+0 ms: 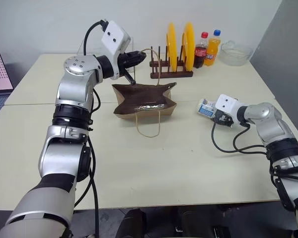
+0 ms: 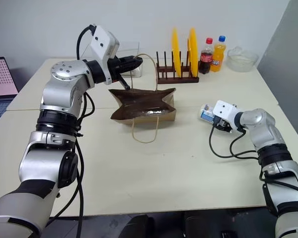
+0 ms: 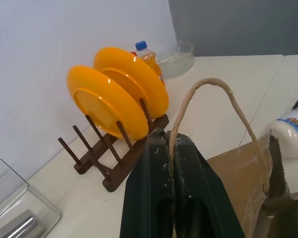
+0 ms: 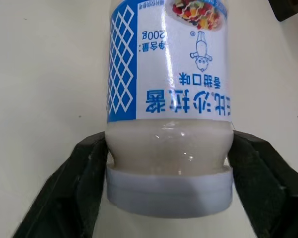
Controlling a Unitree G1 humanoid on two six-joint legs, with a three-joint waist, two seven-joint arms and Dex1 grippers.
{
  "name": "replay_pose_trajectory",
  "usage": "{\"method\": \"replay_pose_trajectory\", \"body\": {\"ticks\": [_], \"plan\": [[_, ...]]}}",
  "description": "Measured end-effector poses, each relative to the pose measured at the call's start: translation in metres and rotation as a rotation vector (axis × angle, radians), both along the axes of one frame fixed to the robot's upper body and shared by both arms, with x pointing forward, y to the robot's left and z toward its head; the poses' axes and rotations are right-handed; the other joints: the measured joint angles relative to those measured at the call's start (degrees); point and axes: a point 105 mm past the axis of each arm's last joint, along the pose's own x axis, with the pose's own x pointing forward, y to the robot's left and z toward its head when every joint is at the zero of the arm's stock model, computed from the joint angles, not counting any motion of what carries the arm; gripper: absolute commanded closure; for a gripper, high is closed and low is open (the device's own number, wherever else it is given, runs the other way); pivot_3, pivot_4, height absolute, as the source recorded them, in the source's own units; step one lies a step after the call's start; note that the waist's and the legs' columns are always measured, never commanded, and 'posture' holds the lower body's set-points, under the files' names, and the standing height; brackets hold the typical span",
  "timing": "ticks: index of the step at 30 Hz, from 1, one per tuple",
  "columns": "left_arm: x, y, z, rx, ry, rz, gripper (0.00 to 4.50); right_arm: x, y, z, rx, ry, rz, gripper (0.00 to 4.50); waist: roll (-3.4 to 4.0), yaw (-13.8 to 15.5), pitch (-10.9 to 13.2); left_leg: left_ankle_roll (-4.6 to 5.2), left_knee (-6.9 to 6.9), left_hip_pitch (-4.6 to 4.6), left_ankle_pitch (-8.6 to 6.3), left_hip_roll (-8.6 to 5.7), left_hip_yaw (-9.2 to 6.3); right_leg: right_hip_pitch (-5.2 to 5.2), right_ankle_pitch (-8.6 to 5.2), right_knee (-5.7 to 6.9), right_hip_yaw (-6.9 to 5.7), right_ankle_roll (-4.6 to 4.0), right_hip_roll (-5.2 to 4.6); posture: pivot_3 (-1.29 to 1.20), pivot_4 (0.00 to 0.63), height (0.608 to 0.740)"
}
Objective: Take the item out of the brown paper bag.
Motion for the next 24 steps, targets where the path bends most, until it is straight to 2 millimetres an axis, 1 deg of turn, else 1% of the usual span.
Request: {"method": "replay_pose_trajectory", "body": {"ticks": [7,10,12,14,17,19,21,23,24], "plan": [[0.0,0.001,-0.002,0.0,0.004,0.001,4.5,0.0,0.0,0.0,-0.026,0.009,0.015,0.02,0.0,0.0,0.0,0.0,0.01,0.0,0.0,-0.01,0.0,0.02,0.0,0.0,0.0,0.0,-0.01,0.0,0.15,0.74],[0.0,0.001,-0.003,0.001,0.005,0.0,4.5,-0.003,-0.001,0.006,-0.043,0.005,0.03,0.02,0.0,0.1,0.0,0.0,0.01,-0.01,0.0,-0.01,-0.01,0.01,0.0,0.0,-0.01,0.0,-0.01,0.0,0.15,0.74],[0.0,0.001,-0.003,0.001,0.004,-0.001,4.5,-0.008,-0.002,0.014,-0.05,-0.012,0.04,0.02,0.0,0.1,0.0,0.0,0.01,-0.01,0.0,-0.01,-0.01,0.02,0.0,-0.01,0.0,0.0,-0.01,0.0,0.15,0.74],[-0.001,0.0,-0.003,0.001,0.004,-0.003,4.5,-0.014,-0.001,0.026,-0.025,-0.05,0.049,0.02,0.0,0.1,0.0,0.0,0.02,-0.02,0.0,-0.01,-0.03,0.02,0.0,0.0,-0.01,0.0,-0.01,0.0,0.15,0.74],[-0.001,0.0,-0.003,0.001,0.001,-0.006,4.5,-0.022,0.005,0.057,0.018,-0.137,0.065,0.02,0.0,0.0,0.0,0.01,0.02,0.01,-0.01,0.0,-0.02,0.02,0.01,0.02,-0.01,0.01,0.0,0.0,0.15,0.74],[0.001,0.0,-0.003,0.0,-0.002,-0.007,4.5,-0.031,0.012,0.077,0.067,-0.186,0.086,0.02,0.0,0.1,0.0,0.04,0.02,0.01,-0.02,0.0,-0.08,0.03,0.0,0.03,-0.06,0.01,0.0,0.0,0.15,0.74],[0.003,0.0,-0.002,-0.002,-0.001,-0.004,4.5,-0.043,0.021,0.085,0.11,-0.197,0.119,0.02,0.0,0.3,0.0,0.08,0.02,0.0,-0.04,0.0,-0.12,0.06,0.0,0.01,-0.09,0.01,0.0,0.0,0.15,0.74],[0.005,0.0,-0.001,-0.003,-0.005,-0.001,4.5,-0.061,0.032,0.078,0.158,-0.165,0.164,0.02,0.0,0.4,0.0,0.17,0.03,0.0,-0.1,-0.01,-0.13,0.11,0.0,-0.03,-0.11,0.01,0.0,0.0,0.15,0.74],[0.007,-0.001,-0.001,0.0,-0.005,-0.001,4.5,-0.071,0.037,0.07,0.193,-0.136,0.178,0.02,-0.01,0.5,0.0,0.18,0.03,-0.02,-0.1,-0.02,-0.14,0.1,0.0,-0.04,-0.11,0.01,-0.01,0.0,0.15,0.74]]}}
